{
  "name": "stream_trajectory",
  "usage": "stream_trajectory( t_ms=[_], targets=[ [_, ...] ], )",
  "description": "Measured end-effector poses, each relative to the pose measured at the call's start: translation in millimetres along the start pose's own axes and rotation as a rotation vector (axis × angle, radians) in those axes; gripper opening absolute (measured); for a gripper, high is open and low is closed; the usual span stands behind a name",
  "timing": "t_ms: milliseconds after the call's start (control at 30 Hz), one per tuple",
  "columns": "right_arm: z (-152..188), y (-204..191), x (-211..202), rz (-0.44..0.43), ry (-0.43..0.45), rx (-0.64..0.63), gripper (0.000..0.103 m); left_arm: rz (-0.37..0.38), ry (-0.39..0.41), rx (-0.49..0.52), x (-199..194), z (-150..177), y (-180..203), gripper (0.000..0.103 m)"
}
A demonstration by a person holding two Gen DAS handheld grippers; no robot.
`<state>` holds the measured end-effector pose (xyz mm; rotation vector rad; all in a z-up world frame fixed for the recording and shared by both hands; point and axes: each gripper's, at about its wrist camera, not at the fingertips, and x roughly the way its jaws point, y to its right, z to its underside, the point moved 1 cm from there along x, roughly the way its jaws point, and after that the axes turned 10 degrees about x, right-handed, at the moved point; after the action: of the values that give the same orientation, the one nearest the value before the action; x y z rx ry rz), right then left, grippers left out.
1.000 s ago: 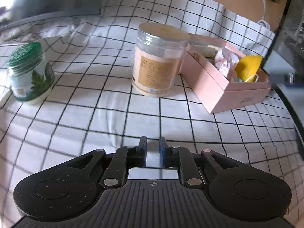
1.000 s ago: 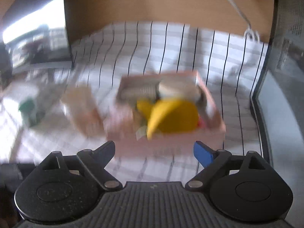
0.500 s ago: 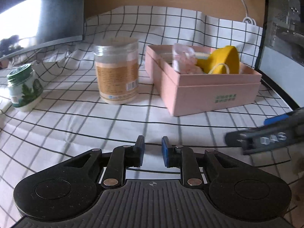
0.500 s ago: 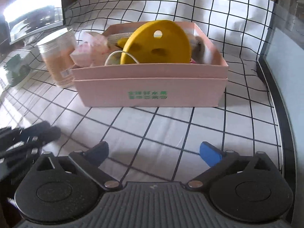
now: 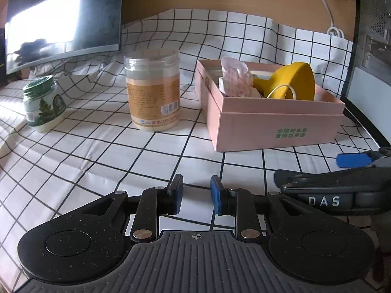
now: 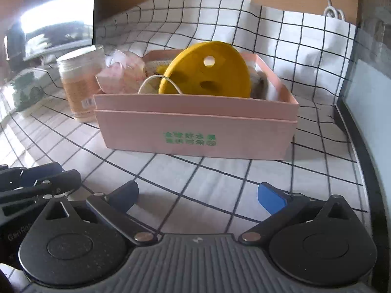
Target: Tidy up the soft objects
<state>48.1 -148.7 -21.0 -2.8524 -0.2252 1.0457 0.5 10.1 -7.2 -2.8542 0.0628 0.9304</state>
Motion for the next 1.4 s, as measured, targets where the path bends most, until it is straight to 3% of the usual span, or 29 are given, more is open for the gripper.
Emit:
stream_trajectory(
  t_ms=[1400],
  targets=[
    [2.2, -0.5, -1.3, 0.005, 0.012, 0.003, 0.103, -0.005, -0.001, -0.003, 0.3, -0.6, 0.9, 0.027]
  ],
)
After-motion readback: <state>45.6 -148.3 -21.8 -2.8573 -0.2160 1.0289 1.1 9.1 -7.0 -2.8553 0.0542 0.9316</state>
